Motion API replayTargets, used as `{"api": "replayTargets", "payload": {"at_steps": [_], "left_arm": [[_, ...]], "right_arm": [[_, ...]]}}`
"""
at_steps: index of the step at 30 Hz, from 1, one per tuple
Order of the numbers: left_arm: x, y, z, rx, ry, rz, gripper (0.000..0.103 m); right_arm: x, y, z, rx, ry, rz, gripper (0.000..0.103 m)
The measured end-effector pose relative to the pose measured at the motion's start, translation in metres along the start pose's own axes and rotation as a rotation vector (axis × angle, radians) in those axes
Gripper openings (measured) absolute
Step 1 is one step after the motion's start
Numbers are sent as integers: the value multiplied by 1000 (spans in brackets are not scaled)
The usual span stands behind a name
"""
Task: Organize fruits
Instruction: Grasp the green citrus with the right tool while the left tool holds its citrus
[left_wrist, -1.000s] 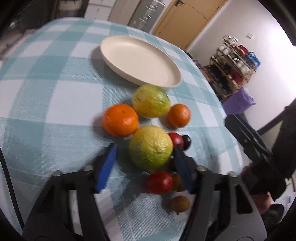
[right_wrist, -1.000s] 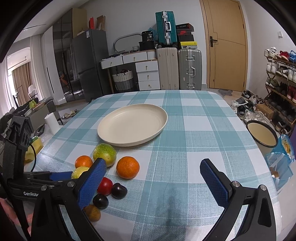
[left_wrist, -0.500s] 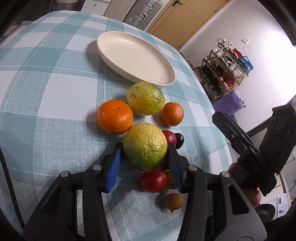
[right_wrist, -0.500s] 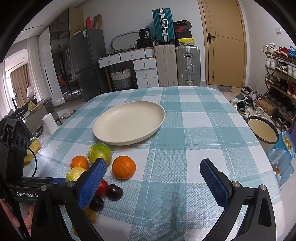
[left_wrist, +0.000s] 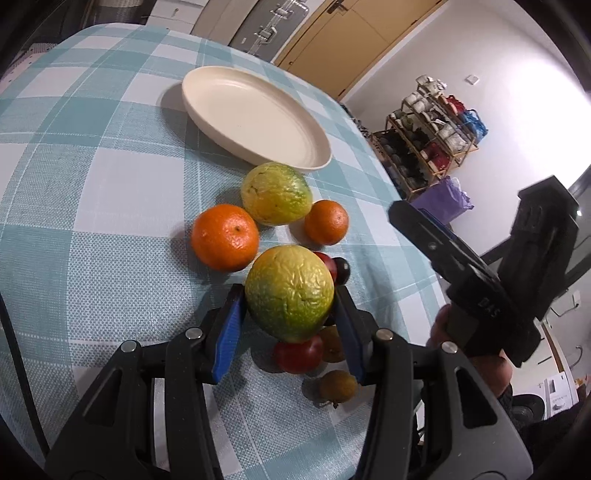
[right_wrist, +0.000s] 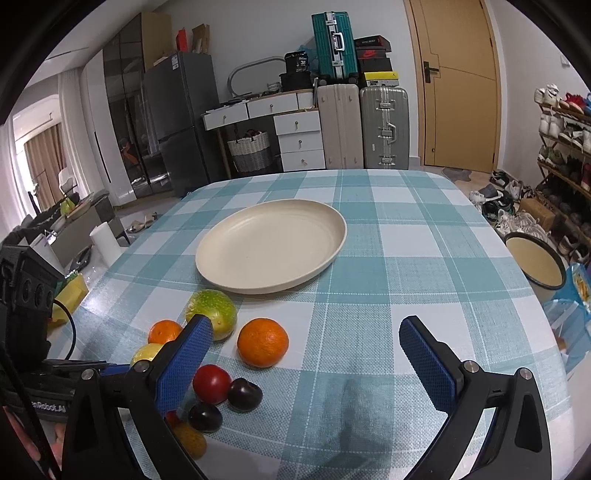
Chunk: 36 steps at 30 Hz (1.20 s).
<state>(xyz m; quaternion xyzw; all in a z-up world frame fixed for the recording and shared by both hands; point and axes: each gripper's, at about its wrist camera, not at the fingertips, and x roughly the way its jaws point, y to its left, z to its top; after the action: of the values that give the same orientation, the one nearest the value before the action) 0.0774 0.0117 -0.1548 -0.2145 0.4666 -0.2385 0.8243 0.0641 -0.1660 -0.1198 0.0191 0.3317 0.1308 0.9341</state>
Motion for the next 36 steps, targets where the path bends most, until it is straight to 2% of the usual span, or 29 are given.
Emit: {"api": "replayTargets", "payload": {"at_steps": [6, 9, 13, 23, 29, 36], "left_arm": [[-8, -1, 2, 12, -13, -38, 45], [-18, 4, -2, 39, -43, -56, 45], [-30, 10, -3, 47, -70, -75, 45], [-64, 32, -2, 60, -123, -34, 45], [-76, 44, -4, 44, -147, -21, 45], [-84, 52, -4, 20, -161, -2, 45]], "right_arm": [[5, 7, 7, -21, 0, 8, 103], [8, 12, 11, -40, 5, 11, 103], [16, 17, 17, -42, 23, 59, 103], [43, 37, 28, -79, 114, 177, 103], [58, 63, 28, -169, 150, 186, 103], [71, 71, 29, -175, 187, 193, 103]]}}
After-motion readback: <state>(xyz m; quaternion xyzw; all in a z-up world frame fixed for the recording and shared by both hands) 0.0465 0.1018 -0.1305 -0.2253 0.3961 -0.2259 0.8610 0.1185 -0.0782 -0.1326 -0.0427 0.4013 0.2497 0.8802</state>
